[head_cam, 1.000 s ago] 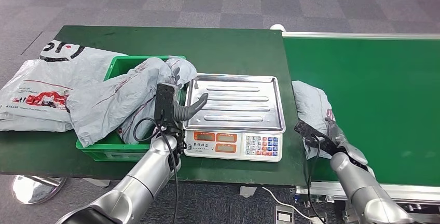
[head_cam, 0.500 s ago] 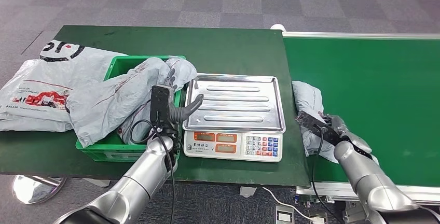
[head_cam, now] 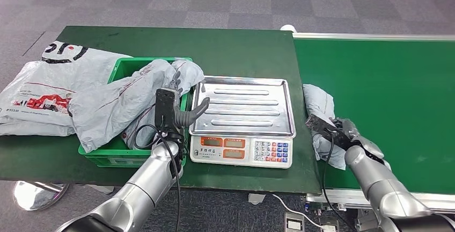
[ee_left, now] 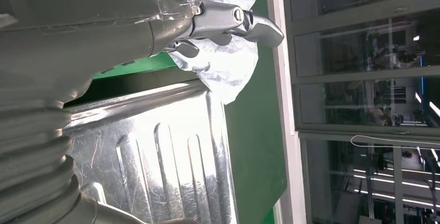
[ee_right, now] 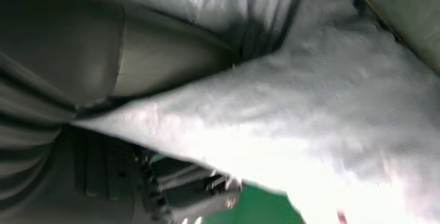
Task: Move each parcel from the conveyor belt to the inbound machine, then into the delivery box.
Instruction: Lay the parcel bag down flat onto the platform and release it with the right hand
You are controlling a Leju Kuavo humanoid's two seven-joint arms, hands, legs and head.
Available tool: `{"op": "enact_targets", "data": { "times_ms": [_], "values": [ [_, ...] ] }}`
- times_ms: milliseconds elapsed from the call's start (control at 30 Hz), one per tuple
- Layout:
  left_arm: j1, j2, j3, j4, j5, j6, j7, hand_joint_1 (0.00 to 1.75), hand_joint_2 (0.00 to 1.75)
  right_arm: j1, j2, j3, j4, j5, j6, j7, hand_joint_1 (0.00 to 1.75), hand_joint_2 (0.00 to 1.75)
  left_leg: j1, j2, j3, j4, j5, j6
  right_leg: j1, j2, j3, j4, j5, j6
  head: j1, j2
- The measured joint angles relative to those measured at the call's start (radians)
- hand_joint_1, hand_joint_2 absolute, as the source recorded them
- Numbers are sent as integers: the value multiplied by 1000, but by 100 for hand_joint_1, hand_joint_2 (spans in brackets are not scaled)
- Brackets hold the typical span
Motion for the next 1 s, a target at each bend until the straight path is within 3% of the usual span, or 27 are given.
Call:
{"op": "enact_targets", "data": {
  "times_ms": [67, 167, 267, 367, 533, 1000],
  "values": [
    [-1, -1, 0, 0, 0, 4, 2, 0, 175, 7, 0, 0, -5, -12, -72, -24, 175, 175, 0, 0, 0, 0, 0, 0, 0, 0, 0, 0, 0, 0, 0, 0],
    [-2, -2, 0, 0, 2, 12, 2, 0, 175, 39, -1, 0, -49, -58, -267, -102, 175, 175, 0, 0, -1, 0, 0, 0, 0, 0, -1, 0, 0, 0, 0, 0],
    [-3, -7, 0, 1, 11, 18, -4, 0, 175, 83, -15, 0, -151, -137, -444, -206, 175, 175, 0, 0, -1, 0, 0, 0, -1, 0, -2, 0, 0, 0, 0, 0],
    [-6, -13, 0, 5, 17, 20, -10, 0, 175, 131, -34, -13, -291, -197, -545, -337, 175, 175, -1, 1, -1, 0, 0, 0, -1, 1, -2, 0, 0, 0, 0, 0],
    [-16, -27, -3, 15, 17, 27, -11, 0, 175, 164, -40, -64, -462, -220, -563, -454, 175, 175, -1, 4, -1, 0, -1, 0, -1, 4, -3, 0, 0, 0, 0, 0],
    [-28, -44, -8, 30, 20, 31, -11, 0, 175, 166, -40, -89, -571, -231, -563, -504, 175, 175, -1, 4, -1, 0, 0, 0, -1, 4, -2, 0, 1, 0, 0, 0]
  ]
}}
